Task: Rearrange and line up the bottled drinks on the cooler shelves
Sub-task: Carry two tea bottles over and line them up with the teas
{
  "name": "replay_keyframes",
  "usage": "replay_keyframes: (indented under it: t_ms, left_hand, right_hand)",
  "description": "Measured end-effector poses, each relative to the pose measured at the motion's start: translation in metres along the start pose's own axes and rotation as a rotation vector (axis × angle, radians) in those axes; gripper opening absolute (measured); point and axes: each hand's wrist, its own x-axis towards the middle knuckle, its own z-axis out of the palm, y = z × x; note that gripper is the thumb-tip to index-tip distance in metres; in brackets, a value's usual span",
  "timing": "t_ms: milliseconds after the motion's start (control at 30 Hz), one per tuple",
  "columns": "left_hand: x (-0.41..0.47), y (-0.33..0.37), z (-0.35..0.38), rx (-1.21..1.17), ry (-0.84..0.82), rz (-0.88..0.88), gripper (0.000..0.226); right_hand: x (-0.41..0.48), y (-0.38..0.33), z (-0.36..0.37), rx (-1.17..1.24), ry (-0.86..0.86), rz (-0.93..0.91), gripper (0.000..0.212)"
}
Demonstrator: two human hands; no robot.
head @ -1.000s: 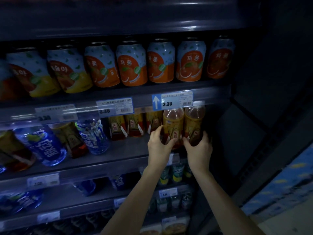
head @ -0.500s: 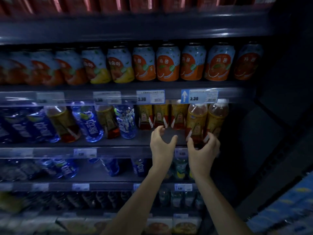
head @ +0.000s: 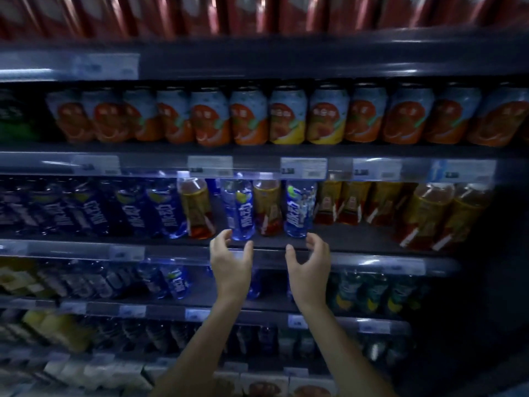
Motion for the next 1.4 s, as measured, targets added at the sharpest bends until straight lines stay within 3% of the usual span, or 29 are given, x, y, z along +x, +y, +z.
replay_keyframes:
  t_ms: [267,500,833,1233,1400]
  left_hand:
    - [0.069,-0.031,-0.053,-0.057,-0.001,-0.022,0.056]
    - [0.091,-0.03,-0.047,-0.089,0.018,-0.054,0.073]
    - [0.103,-0.026,-0.029,-0.045,0.089,-0.089,0.073]
    - [0.106,-0.023,-0.017,0.123,0.174,-0.16,0.088]
    - [0.109,-0.022,-0.015,0.113,0.203,-0.163,0.077]
  right_hand:
    - [0.007,-0.035,0.068,-0.01,0.106,0.044,0.047]
    - [0.025,-0.047,0.089,-0.055,0.158,0.017,0.056]
    - [0.046,-0.036,0.108,-0.116,0.097,0.08,0.074]
    - [0.045,-0.036,0.116,-0.241,0.259,0.018,0.063]
    - [0.042,-0.037,0.12,-0.196,0.244,0.02,0.066]
